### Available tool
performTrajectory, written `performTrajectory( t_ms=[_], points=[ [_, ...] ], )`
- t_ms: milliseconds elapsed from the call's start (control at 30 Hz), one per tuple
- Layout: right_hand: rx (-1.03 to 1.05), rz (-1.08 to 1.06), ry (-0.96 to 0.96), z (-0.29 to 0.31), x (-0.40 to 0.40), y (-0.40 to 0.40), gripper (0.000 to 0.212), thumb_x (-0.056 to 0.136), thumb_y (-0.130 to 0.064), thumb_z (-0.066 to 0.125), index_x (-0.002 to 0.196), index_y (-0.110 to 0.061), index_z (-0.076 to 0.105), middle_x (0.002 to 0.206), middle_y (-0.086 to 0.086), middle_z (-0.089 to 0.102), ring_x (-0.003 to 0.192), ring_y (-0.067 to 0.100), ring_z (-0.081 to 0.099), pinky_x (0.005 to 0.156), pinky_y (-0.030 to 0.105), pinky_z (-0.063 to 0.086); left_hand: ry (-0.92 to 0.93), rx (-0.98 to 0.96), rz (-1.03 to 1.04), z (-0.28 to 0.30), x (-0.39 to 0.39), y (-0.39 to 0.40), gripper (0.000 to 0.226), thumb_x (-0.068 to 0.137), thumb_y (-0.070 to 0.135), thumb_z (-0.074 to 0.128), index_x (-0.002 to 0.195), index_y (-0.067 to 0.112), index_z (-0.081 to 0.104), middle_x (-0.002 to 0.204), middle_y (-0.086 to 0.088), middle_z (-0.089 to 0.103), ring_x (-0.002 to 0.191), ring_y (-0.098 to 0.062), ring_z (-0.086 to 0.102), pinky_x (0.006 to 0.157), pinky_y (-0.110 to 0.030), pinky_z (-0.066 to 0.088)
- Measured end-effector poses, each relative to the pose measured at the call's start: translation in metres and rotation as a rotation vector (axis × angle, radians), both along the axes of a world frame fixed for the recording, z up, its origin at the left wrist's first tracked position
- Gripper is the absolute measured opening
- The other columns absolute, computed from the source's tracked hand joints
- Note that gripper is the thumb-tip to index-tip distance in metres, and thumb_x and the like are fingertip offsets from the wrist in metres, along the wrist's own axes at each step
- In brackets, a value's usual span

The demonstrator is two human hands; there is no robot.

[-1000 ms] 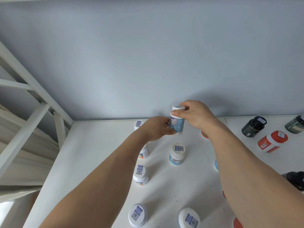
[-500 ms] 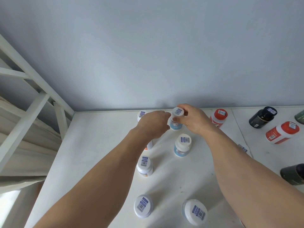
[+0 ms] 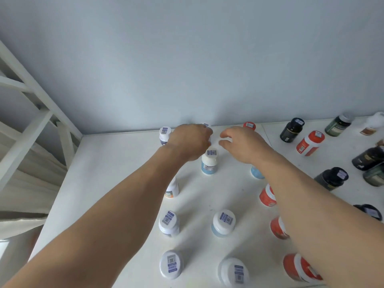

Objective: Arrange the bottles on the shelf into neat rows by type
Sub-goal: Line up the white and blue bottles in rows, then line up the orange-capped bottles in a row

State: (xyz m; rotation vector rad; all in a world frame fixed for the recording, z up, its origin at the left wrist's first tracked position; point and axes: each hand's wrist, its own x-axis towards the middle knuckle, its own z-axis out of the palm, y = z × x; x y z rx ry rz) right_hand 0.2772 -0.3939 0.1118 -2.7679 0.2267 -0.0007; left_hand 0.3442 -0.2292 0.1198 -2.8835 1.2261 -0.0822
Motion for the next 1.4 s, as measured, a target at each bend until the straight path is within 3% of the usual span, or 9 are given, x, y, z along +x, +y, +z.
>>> performTrajectory(
  t_ms=[367, 567, 800, 1033, 1167, 1267, 1400],
  points=[
    [-0.122, 0.130, -0.090, 0.042, -0.120, -0.033, 0.034, 0.096, -0.042, 0.046, 0.123, -0.028, 0.061, 0.126, 0.005, 0.061, 0.107, 0.026, 0.058, 0.084, 0.037, 0.048, -0.081, -0.011, 0.101, 0.029, -0.132, -0.026, 0.027, 0.097, 0.038, 0.045, 0.110, 0.018, 0.059, 0.108, 0.001, 0.062, 0.090, -0.028, 0.060, 0.063, -0.031, 0.037],
    [-0.102, 0.164, -0.139, 0.053, -0.198, -0.058, 0.035, 0.096, -0.042, 0.045, 0.123, -0.026, 0.062, 0.130, -0.001, 0.059, 0.108, 0.022, 0.057, 0.082, 0.035, 0.046, -0.123, -0.023, 0.132, 0.024, -0.210, -0.046, 0.035, 0.095, 0.043, 0.045, 0.122, 0.023, 0.057, 0.120, 0.005, 0.061, 0.104, -0.024, 0.061, 0.069, -0.030, 0.041],
    [-0.072, 0.123, -0.166, 0.049, -0.257, -0.071, 0.032, 0.096, -0.045, 0.046, 0.110, -0.023, 0.065, 0.107, -0.001, 0.063, 0.091, 0.020, 0.055, 0.067, 0.033, 0.041, -0.082, -0.062, 0.090, 0.017, -0.268, -0.053, 0.036, 0.095, 0.044, 0.046, 0.123, 0.024, 0.057, 0.119, 0.003, 0.063, 0.104, -0.024, 0.061, 0.072, -0.032, 0.045],
    [0.085, 0.007, -0.144, 0.023, -0.306, -0.070, 0.030, 0.096, -0.041, 0.049, 0.112, -0.020, 0.065, 0.113, -0.001, 0.066, 0.099, 0.021, 0.060, 0.081, 0.037, 0.049, 0.026, -0.148, 0.086, -0.005, -0.303, -0.043, 0.037, 0.093, 0.045, 0.046, 0.121, 0.023, 0.058, 0.119, 0.002, 0.063, 0.106, -0.024, 0.060, 0.076, -0.033, 0.045],
    [0.195, -0.117, -0.155, -0.012, -0.334, -0.073, 0.034, 0.095, -0.040, 0.052, 0.120, -0.020, 0.062, 0.120, -0.001, 0.065, 0.110, 0.021, 0.059, 0.091, 0.035, 0.047, 0.132, -0.283, 0.185, -0.030, -0.329, -0.035, 0.039, 0.093, 0.041, 0.050, 0.124, 0.018, 0.055, 0.124, 0.000, 0.061, 0.106, -0.027, 0.059, 0.076, -0.035, 0.048],
    [0.180, -0.137, -0.090, -0.042, -0.351, -0.078, 0.039, 0.094, -0.043, 0.053, 0.125, -0.021, 0.059, 0.129, -0.002, 0.061, 0.115, 0.019, 0.056, 0.092, 0.032, 0.043, 0.198, -0.356, 0.223, -0.059, -0.353, -0.028, 0.043, 0.093, 0.037, 0.053, 0.129, 0.013, 0.051, 0.131, -0.004, 0.056, 0.116, -0.027, 0.052, 0.088, -0.038, 0.046],
    [0.045, 0.001, 0.059, -0.085, -0.355, -0.081, 0.063, 0.083, -0.052, 0.064, 0.136, -0.023, 0.049, 0.145, -0.006, 0.045, 0.128, 0.016, 0.045, 0.101, 0.030, 0.036, 0.173, -0.295, 0.147, -0.103, -0.365, -0.023, 0.053, 0.090, 0.040, 0.057, 0.135, 0.012, 0.048, 0.141, -0.003, 0.047, 0.130, -0.022, 0.038, 0.105, -0.035, 0.033]
  ],
)
